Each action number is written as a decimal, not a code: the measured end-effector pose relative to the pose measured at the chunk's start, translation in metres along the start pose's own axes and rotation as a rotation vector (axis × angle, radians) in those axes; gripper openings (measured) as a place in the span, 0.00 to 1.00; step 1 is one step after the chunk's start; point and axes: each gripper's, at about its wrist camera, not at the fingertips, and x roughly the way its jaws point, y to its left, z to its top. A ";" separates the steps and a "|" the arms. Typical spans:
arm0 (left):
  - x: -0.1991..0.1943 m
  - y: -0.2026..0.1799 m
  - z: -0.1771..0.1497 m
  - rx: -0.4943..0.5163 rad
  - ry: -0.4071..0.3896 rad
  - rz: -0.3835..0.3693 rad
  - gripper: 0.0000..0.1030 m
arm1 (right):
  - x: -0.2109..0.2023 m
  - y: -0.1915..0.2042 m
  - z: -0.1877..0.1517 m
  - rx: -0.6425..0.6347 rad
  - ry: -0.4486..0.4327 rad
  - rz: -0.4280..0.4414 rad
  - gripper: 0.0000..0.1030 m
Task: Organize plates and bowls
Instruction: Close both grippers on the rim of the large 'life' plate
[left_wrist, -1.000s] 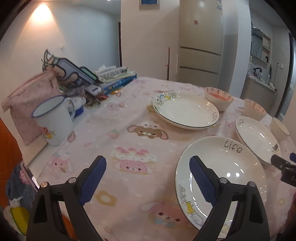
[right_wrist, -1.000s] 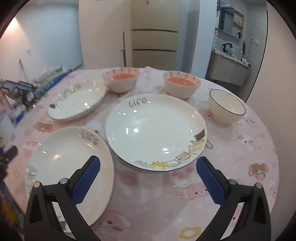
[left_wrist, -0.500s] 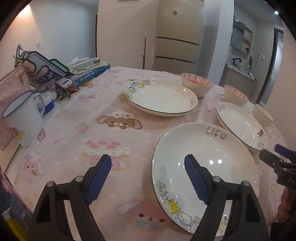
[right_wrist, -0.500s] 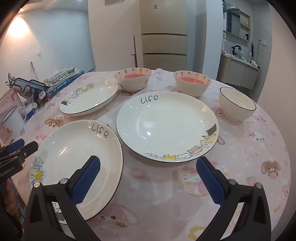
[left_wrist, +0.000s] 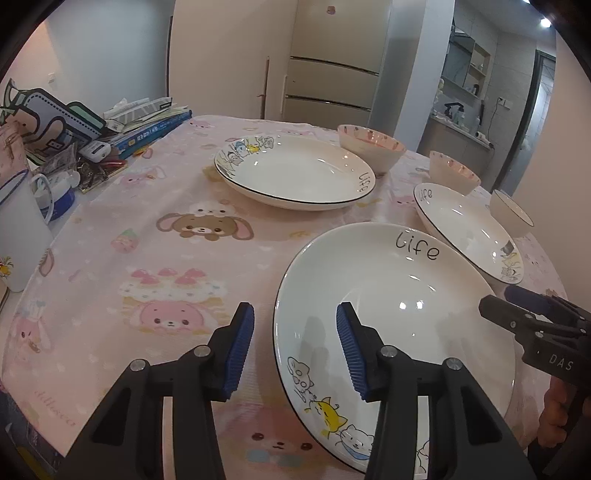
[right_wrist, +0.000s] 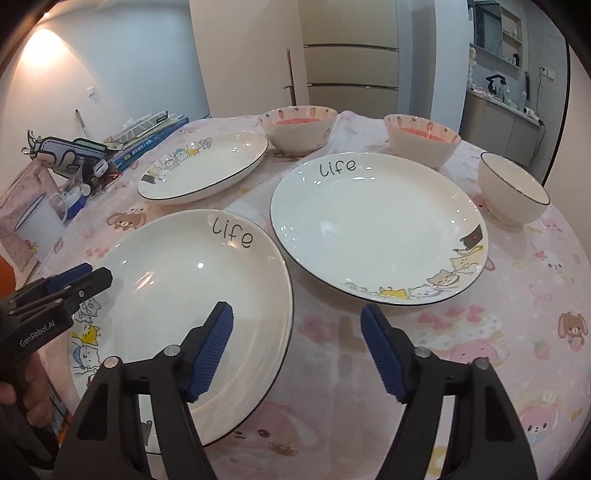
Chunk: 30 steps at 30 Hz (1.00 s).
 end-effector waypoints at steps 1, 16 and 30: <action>0.002 0.000 -0.001 0.000 0.003 -0.005 0.46 | 0.000 0.000 -0.001 0.002 -0.001 0.008 0.62; 0.020 -0.005 -0.001 0.004 0.038 -0.036 0.41 | 0.021 -0.007 -0.003 0.096 0.085 0.130 0.24; 0.022 0.003 -0.005 -0.025 0.019 -0.073 0.37 | 0.029 -0.018 -0.004 0.174 0.053 0.244 0.19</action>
